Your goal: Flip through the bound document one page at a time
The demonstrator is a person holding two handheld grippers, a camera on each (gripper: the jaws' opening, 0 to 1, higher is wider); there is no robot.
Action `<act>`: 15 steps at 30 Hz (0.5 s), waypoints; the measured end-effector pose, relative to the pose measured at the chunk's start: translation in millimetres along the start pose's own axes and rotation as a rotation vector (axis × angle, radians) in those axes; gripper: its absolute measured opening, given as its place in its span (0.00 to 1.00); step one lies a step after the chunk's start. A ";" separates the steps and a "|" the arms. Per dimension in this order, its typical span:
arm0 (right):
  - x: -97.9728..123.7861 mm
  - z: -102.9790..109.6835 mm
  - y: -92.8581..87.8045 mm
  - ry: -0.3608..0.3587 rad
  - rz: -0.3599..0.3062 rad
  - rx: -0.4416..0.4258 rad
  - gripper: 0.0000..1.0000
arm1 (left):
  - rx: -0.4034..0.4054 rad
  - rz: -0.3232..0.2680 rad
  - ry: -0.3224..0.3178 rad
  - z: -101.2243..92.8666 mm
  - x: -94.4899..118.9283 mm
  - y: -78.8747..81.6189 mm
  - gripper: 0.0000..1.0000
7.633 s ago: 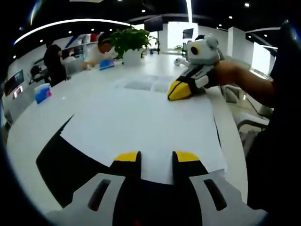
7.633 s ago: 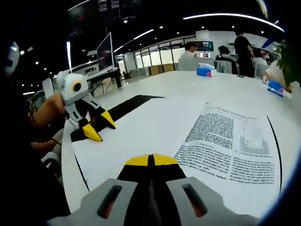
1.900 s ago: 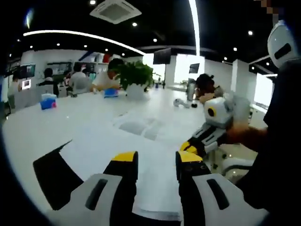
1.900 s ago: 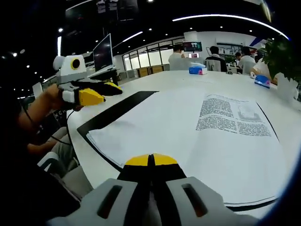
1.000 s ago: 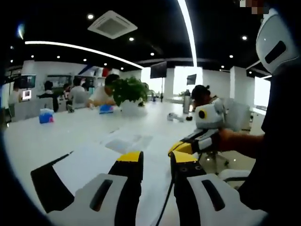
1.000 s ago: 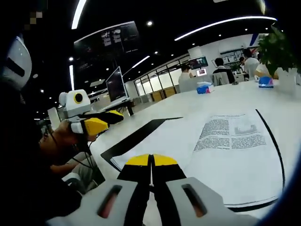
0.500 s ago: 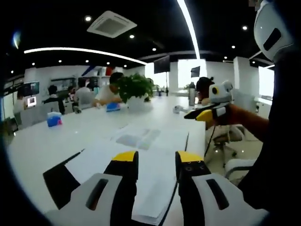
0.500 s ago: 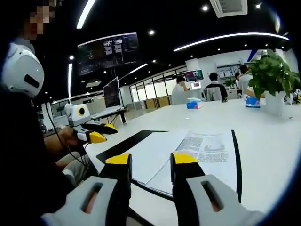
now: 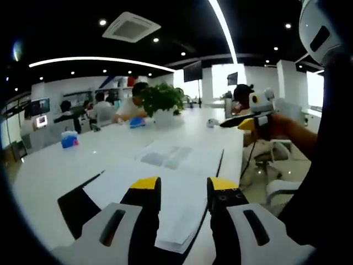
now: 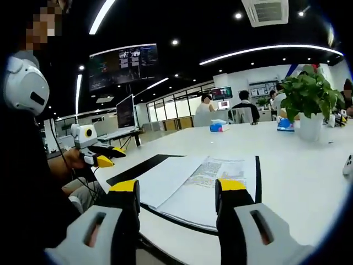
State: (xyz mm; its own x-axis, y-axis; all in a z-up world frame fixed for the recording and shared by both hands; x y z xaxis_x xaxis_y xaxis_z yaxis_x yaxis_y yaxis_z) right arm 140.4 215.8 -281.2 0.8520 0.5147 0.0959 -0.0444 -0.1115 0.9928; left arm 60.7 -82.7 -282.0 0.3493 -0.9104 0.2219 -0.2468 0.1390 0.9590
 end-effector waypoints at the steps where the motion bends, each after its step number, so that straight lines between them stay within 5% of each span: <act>1: 2.7 -1.3 0.5 -0.003 -0.011 -0.012 0.47 | -0.004 0.007 0.003 -0.6 0.2 -1.4 0.35; 5: 10.7 -4.2 2.4 -0.022 -0.035 -0.026 0.46 | 0.000 0.025 -0.002 -3.7 0.9 -3.3 0.35; 15: 22.9 -12.1 -19.8 -0.051 0.025 -0.037 0.45 | 0.005 0.070 -0.016 -13.7 -7.9 -10.5 0.29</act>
State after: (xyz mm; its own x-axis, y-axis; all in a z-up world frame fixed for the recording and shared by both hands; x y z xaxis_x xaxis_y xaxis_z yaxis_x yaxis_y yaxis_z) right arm 154.5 240.1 -297.8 0.8758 0.4680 0.1180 -0.0845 -0.0921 0.9922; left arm 72.9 -71.7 -291.5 0.3167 -0.9047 0.2851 -0.2749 0.2001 0.9404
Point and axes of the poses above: the point that each gripper's makers call its tool centre point, and the gripper's own axes: x roughly backward along the fingers, z roughly to its left, y roughly out of its top, the point moved 6 cm from there along x, roughly backward along the fingers, and after that the axes turned 14 degrees about x, right-handed, at the moved point
